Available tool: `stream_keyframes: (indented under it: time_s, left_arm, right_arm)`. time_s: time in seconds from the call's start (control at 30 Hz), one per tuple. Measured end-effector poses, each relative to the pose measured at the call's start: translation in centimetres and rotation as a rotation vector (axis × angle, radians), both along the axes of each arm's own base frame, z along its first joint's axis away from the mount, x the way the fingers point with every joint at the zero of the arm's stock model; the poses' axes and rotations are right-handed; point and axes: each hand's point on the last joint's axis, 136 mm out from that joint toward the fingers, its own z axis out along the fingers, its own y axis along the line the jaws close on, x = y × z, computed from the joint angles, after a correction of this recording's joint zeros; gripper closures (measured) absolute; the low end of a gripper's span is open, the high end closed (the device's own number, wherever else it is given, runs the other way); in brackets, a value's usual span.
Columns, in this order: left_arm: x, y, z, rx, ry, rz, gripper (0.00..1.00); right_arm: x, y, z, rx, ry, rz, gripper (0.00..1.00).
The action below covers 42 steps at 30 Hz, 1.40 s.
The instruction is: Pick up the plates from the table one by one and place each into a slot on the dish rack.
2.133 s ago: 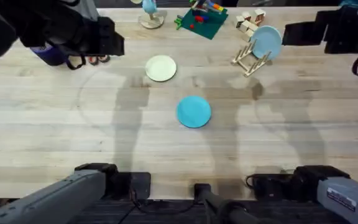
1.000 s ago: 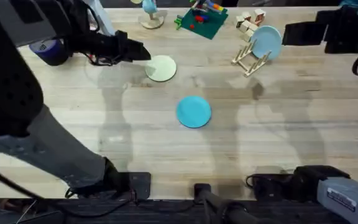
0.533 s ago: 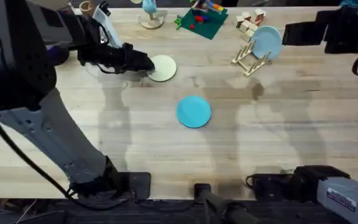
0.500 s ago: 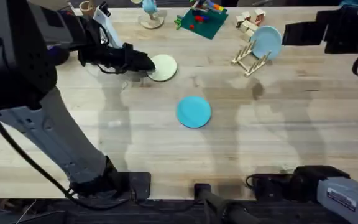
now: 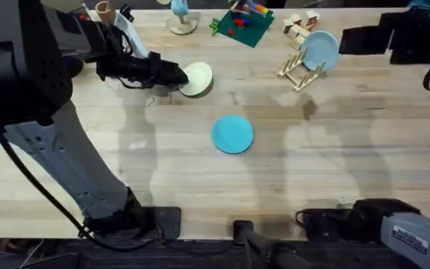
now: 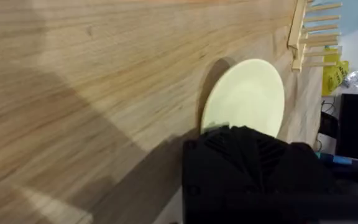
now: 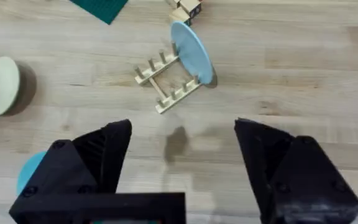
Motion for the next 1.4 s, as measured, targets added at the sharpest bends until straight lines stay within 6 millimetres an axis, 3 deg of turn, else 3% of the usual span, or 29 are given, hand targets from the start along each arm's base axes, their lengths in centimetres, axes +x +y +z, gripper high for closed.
stream_keyframes:
  time_s: [0.17,0.33,0.5,0.73,0.93,1.1,1.4]
  left_arm:
    - [0.0,0.0,0.0,0.0,0.001,0.0,0.96]
    - [0.0,0.0,0.0,0.0,0.0,0.0,0.961]
    - [0.0,0.0,0.0,0.0,0.001,0.0,0.961]
    - [0.0,0.0,0.0,0.0,0.001,0.0,0.961]
    - [0.0,0.0,0.0,0.0,0.001,0.0,0.961]
    - [0.0,0.0,0.0,0.0,0.001,0.0,0.96]
    - [0.0,0.0,0.0,0.0,0.001,0.0,0.961]
  right_arm:
    - [0.0,0.6,0.1,0.044,-0.001,0.002,0.006]
    - [0.5,2.8,0.4,0.177,-0.007,0.055,0.005]
    - [2.4,6.0,-0.9,0.291,0.039,0.117,0.006]
    - [6.0,12.5,-2.7,0.385,0.045,0.23,0.007]
    - [8.8,18.0,-5.3,0.462,0.055,0.284,0.008]
    - [10.0,21.8,-7.8,0.526,0.084,0.3,0.007]
    - [10.3,26.1,-12.5,0.586,0.17,0.299,0.007]
